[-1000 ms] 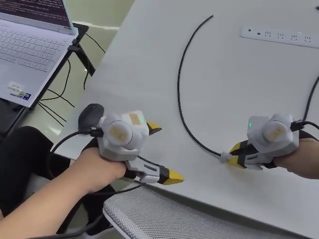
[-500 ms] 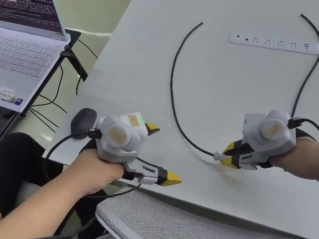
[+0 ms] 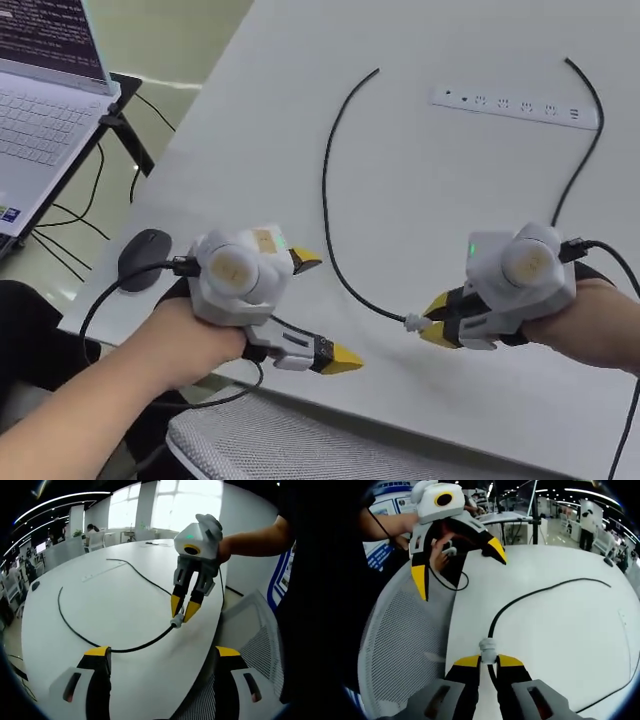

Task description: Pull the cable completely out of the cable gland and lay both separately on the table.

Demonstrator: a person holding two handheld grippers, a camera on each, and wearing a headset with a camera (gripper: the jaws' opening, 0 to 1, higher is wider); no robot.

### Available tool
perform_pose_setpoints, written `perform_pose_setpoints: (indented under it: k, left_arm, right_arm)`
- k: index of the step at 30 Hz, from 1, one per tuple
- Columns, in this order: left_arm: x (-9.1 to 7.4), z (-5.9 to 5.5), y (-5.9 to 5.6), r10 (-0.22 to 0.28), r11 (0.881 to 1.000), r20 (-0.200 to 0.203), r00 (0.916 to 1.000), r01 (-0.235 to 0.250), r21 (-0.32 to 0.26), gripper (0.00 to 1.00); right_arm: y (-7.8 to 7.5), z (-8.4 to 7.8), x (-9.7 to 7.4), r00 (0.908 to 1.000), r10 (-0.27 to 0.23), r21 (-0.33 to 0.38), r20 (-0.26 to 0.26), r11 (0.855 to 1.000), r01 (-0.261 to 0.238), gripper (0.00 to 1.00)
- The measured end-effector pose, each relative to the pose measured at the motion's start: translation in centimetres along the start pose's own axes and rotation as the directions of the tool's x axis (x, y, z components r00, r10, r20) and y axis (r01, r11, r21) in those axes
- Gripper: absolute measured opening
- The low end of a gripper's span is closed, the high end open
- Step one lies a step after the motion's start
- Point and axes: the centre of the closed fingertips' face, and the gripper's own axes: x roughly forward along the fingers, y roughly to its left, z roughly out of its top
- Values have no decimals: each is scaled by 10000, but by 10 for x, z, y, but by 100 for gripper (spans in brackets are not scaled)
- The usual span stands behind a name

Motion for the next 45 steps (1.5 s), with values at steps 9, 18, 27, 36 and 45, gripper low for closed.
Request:
perform_pose_setpoints:
  k: [9,18,27,36,45]
  left_arm:
    - [9,24,-7,-320,9993,398,9987,312,212,82]
    - [11,38,-19,-762,9969,854,9934,741,275,76]
    - [17,50,-31,-1246,9921,1336,9832,1219,285,67]
    - [16,61,-40,-1713,9852,1750,9695,1697,243,55]
    - [19,65,-48,-2051,9786,1794,9622,1984,550,42]
  right_arm:
    - [7,14,-15,9997,-86,-223,241,9997,91,6]
    - [18,35,-35,9980,-208,-733,594,9970,251,6]
    - [24,49,-56,9945,-508,-1126,921,9918,611,6]
    - [33,49,-62,9943,-434,-1627,977,9849,590,6]
    - [34,50,-63,9940,-401,-2116,1016,9754,610,6]
